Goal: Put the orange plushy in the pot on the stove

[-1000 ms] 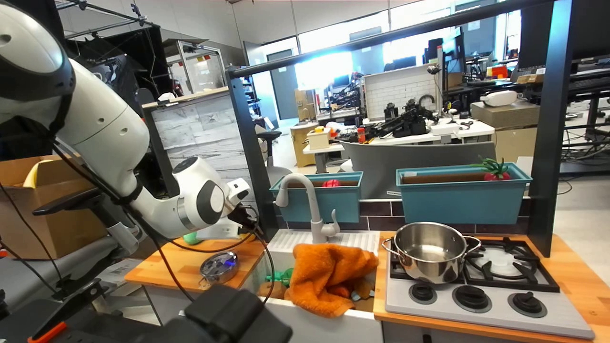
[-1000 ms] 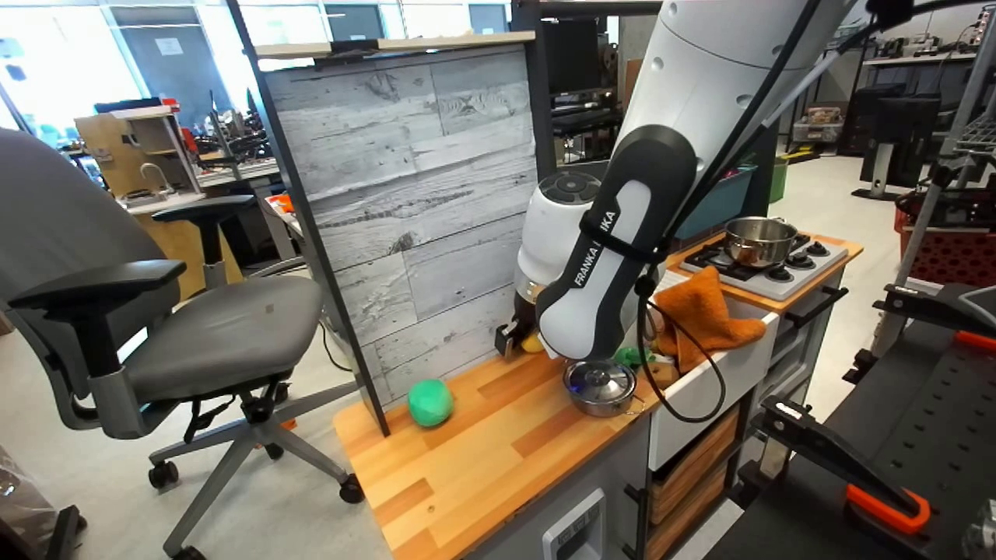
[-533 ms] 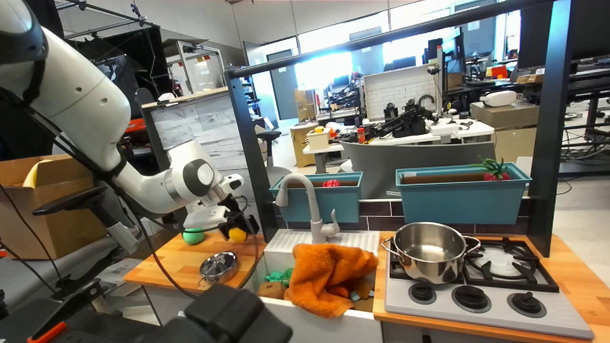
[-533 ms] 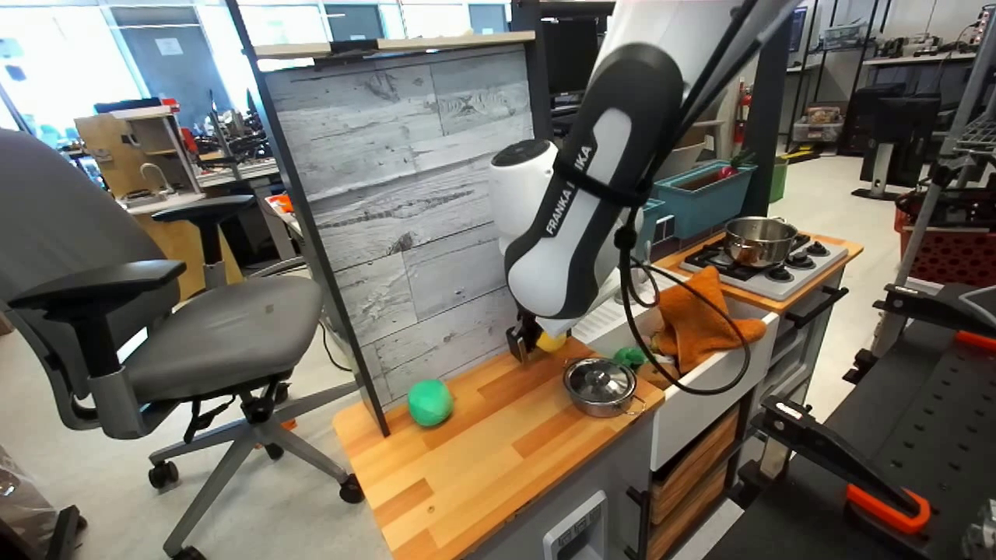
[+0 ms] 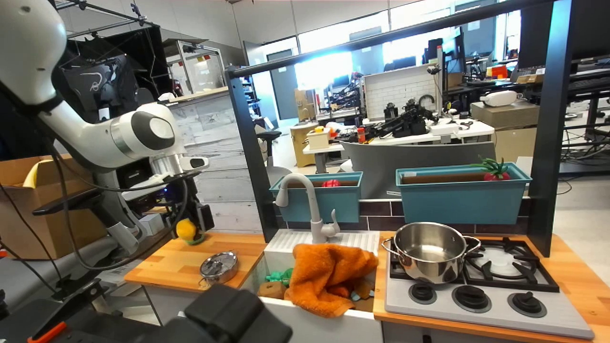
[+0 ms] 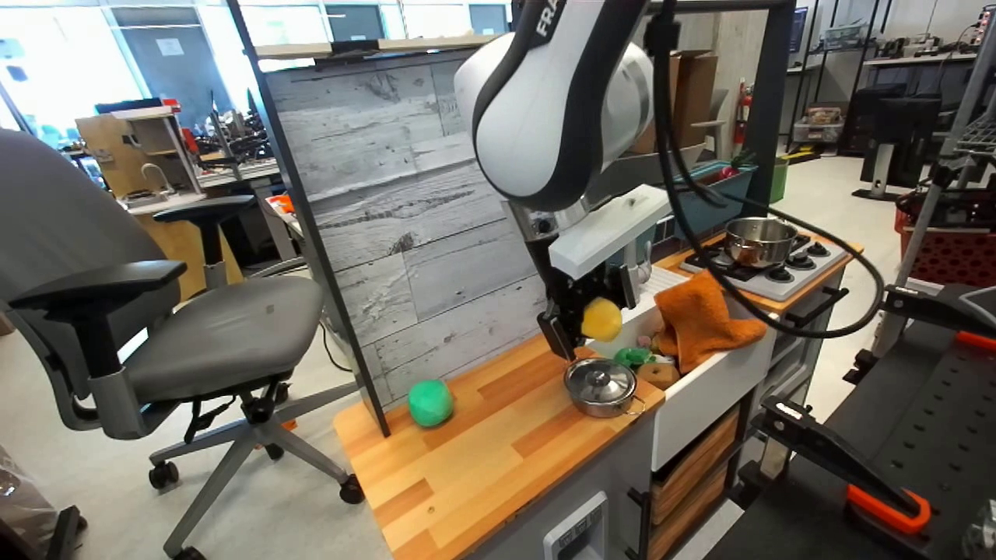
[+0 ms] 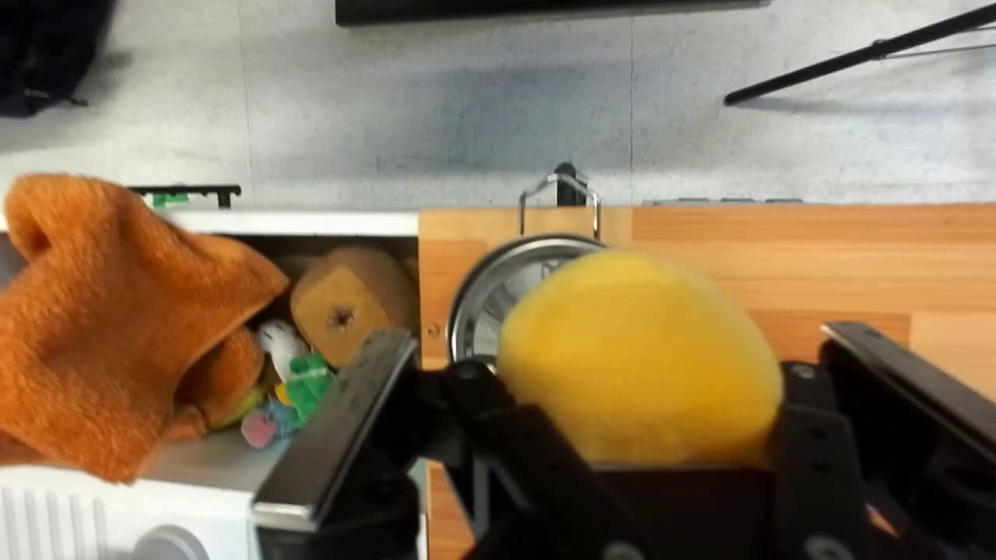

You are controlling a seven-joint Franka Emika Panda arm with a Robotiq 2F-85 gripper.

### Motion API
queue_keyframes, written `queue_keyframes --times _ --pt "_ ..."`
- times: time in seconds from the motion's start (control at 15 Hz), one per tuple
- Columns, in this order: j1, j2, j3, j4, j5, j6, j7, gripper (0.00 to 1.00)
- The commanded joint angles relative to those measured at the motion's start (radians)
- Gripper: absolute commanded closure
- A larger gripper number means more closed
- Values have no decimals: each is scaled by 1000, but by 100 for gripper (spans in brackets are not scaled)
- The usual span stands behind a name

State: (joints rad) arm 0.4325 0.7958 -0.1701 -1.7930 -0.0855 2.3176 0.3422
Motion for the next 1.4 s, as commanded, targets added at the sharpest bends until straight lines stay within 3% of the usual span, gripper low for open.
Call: queue_keyframes --times 0.0,0.07,0.67,1.07,1.33 --pt "-91 -97 41 -88 33 -24 91 100" --pt "-117 -101 37 -92 40 21 109 100" --pt "-391 -54 19 51 203 46 158 100" --pt "-511 -50 -28 78 299 110 242 100" --pt "-549 6 -87 147 307 192 350 100"
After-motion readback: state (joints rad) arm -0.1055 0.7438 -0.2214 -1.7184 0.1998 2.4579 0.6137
